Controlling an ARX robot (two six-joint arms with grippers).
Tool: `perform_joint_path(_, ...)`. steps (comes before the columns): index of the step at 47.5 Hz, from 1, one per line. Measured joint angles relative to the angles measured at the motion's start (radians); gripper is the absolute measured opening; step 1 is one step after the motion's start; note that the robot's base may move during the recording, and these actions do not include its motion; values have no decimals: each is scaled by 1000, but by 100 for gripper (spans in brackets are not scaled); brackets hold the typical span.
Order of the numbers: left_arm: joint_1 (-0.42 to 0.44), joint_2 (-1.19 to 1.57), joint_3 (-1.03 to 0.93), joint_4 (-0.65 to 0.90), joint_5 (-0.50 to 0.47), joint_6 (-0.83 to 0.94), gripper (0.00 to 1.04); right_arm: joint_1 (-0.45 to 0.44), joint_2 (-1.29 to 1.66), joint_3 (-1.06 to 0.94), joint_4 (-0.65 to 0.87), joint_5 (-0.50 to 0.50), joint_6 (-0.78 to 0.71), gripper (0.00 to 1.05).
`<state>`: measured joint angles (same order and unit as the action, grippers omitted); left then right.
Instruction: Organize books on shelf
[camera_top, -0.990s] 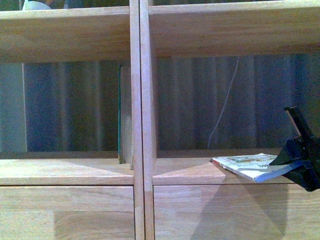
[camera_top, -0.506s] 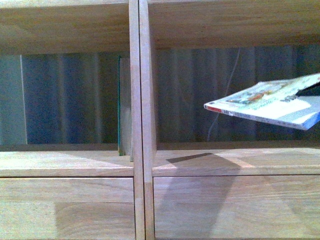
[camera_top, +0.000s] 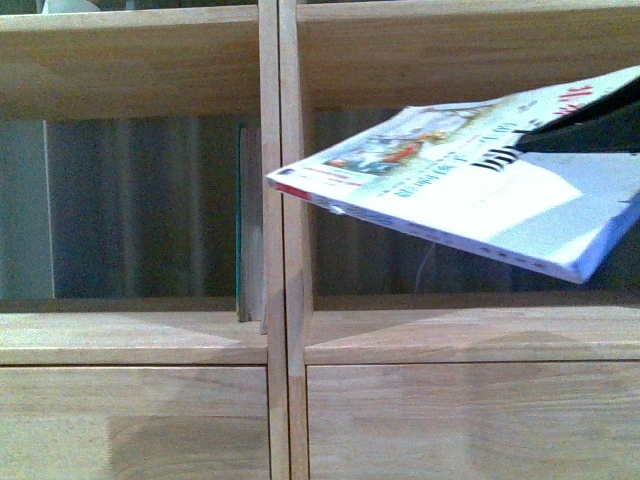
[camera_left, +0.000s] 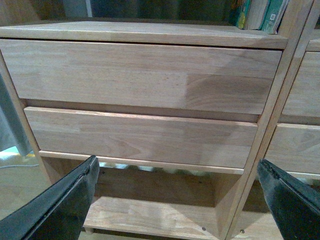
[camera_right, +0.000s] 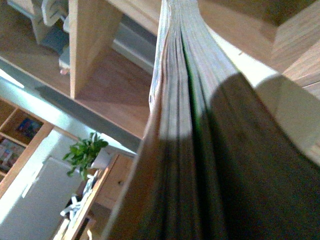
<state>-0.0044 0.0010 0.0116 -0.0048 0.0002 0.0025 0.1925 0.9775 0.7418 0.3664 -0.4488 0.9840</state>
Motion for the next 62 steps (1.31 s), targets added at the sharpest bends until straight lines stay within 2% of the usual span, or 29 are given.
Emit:
perform_joint_path(4,0,0,0,0,0,0,97,100,16,6,24,46,-21,7)
perform_joint_path(10,0,0,0,0,0,0,97,175,64,39,40,82,-44,7)
perform_joint_path(19,0,1,0,-1,0,-1,97,213,204,137,43,134,-98,7)
perform_joint_path(21,9,54,24,-40,-2,-72,97,214,231,164,40,141,-109,7)
perform_joint_path(26,101,344,107,119,126,-259,97,216,268,206,40,148,-125,7)
perform_joint_path(32,172,621,228,324,294,-389,97,218,283,231,40,144,-135,7)
perform_joint_path(36,195,757,301,410,401,-457,97,221,286,235,45,147,-138,7)
perform_joint_path(41,201,923,391,555,600,-592,97,231,288,235,50,147,-141,7)
perform_joint_path(43,196,959,409,632,660,-660,97,235,288,235,52,146,-142,7)
perform_joint_path(46,187,987,424,713,687,-716,97,241,288,235,59,144,-141,7)
perform_joint_path(52,109,1049,480,913,652,-934,97,255,288,235,68,142,-141,7)
perform_joint_path(62,-59,1086,516,1072,621,-1074,97,284,285,235,77,134,-139,7)
